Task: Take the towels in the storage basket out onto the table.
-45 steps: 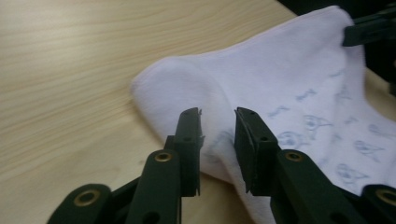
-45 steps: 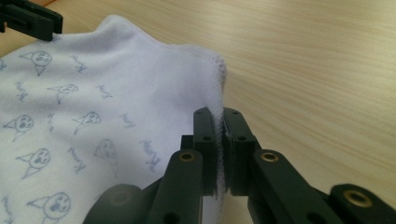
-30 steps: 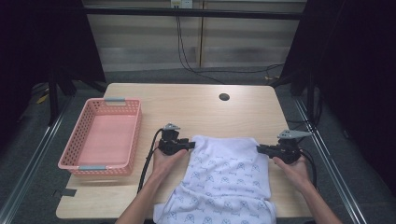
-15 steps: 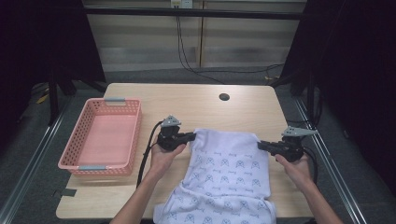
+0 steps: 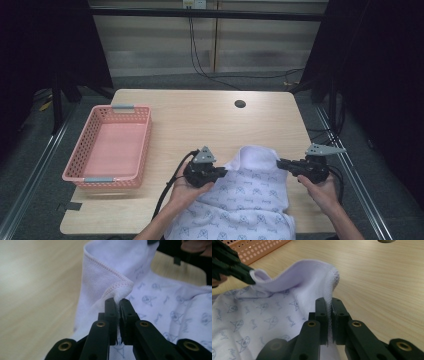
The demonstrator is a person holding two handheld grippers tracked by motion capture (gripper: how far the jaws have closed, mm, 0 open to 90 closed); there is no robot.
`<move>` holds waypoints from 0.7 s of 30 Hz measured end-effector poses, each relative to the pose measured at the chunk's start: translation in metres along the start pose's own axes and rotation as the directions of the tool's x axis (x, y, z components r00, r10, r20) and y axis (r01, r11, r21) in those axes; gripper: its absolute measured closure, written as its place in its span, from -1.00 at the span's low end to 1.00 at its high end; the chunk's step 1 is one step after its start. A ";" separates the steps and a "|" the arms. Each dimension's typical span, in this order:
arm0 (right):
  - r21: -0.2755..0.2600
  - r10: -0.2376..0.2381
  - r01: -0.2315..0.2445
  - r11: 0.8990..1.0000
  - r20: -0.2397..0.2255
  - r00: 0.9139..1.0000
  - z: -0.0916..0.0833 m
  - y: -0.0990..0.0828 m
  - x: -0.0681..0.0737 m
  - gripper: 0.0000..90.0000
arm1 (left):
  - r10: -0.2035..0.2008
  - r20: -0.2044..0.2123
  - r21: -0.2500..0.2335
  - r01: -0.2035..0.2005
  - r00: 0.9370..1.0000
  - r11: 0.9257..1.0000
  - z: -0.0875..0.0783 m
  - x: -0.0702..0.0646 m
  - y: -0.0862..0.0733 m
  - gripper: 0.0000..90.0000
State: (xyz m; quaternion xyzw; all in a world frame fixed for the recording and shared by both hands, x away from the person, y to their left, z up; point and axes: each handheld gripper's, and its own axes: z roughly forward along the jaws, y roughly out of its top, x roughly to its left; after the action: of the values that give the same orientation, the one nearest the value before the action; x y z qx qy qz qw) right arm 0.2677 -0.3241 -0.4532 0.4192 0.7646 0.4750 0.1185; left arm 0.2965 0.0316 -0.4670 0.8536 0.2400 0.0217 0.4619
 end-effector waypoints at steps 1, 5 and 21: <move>0.007 0.003 -0.003 1.000 0.001 1.000 0.001 -0.001 -0.001 0.89 | -0.011 0.005 0.027 0.011 1.000 1.000 0.006 0.000 -0.004 0.91; 0.033 0.012 -0.012 0.999 0.002 1.000 0.006 -0.007 -0.004 0.89 | -0.014 0.036 0.133 0.009 0.999 0.991 0.019 0.000 -0.021 0.72; 0.046 0.035 -0.035 0.998 0.008 0.999 0.013 -0.010 -0.011 0.89 | -0.089 0.038 -0.051 0.091 0.995 0.995 -0.014 0.038 0.001 0.37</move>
State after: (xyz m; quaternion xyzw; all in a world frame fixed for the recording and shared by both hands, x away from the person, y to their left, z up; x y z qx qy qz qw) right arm 0.2769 -0.3266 -0.4703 0.4369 0.7674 0.4577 0.1035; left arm 0.3270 0.0584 -0.4658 0.8296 0.2692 -0.0081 0.4891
